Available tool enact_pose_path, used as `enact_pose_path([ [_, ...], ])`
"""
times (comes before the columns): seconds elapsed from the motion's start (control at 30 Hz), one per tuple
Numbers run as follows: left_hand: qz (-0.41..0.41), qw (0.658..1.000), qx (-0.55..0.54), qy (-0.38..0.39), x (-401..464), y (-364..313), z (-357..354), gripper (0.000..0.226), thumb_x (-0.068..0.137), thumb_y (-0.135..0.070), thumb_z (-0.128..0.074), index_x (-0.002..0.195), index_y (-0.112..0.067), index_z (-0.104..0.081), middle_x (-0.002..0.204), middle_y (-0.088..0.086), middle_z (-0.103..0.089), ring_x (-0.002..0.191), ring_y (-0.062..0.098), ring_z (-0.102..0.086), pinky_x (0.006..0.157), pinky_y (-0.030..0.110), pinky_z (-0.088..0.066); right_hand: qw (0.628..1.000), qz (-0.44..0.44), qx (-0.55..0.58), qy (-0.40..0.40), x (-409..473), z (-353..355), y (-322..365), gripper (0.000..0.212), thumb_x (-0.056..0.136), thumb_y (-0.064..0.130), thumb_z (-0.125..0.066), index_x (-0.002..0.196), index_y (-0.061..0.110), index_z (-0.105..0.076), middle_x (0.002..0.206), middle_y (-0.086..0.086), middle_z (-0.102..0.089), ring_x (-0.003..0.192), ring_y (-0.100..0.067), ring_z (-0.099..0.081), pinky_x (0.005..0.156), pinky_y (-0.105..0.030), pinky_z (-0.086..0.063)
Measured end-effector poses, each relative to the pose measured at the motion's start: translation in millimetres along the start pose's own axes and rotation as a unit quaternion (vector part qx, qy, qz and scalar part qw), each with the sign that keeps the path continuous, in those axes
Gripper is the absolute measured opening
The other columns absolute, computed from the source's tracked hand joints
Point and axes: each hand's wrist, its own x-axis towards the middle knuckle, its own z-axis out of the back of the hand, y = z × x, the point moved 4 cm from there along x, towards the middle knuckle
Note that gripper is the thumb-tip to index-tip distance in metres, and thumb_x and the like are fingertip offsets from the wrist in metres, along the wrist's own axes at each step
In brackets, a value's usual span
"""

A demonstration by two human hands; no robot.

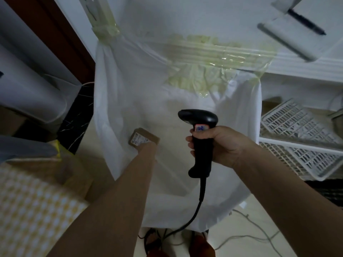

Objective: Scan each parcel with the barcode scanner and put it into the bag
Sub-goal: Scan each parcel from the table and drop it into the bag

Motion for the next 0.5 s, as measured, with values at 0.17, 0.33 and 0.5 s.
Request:
enact_pose_path([
  [0.17, -0.199, 0.953, 0.225, -0.041, -24.0, -17.5, 13.2, 0.034, 0.099, -0.014, -0.045, 0.130, -0.002, -0.053, 0.132, 0.015, -0.056, 0.120, 0.033, -0.053, 0.099, 0.035, -0.044, 0.999, 0.035, -0.030, -0.003, -12.0, -21.0, 6.0, 0.017, 0.085, -0.003, -0.061, 0.102, 0.001, -0.061, 0.084, -0.012, -0.067, 0.072, -0.021, -0.063, 0.071, -0.034, -0.054],
  [0.33, -0.268, 0.899, 0.344, -0.029, -63.7, -22.5, 29.2, 0.030, 0.101, -0.019, -0.036, 0.128, -0.011, -0.046, 0.128, 0.010, -0.052, 0.117, 0.028, -0.052, 0.096, 0.037, -0.044, 0.994, 0.077, -0.068, -0.027, -32.2, -46.1, 1.3, 0.026, 0.082, -0.008, -0.063, 0.107, -0.002, -0.060, 0.091, -0.015, -0.064, 0.072, -0.022, -0.062, 0.069, -0.034, -0.052],
  [0.5, -0.330, 0.856, 0.398, -0.019, -104.2, -19.0, 60.5, 0.035, 0.099, -0.017, -0.042, 0.133, -0.012, -0.046, 0.129, 0.009, -0.049, 0.116, 0.028, -0.052, 0.096, 0.038, -0.045, 0.983, 0.131, -0.106, -0.073, -56.4, -67.2, -13.7, 0.026, 0.082, -0.006, -0.064, 0.107, -0.001, -0.059, 0.087, -0.013, -0.061, 0.069, -0.021, -0.059, 0.070, -0.033, -0.050],
])
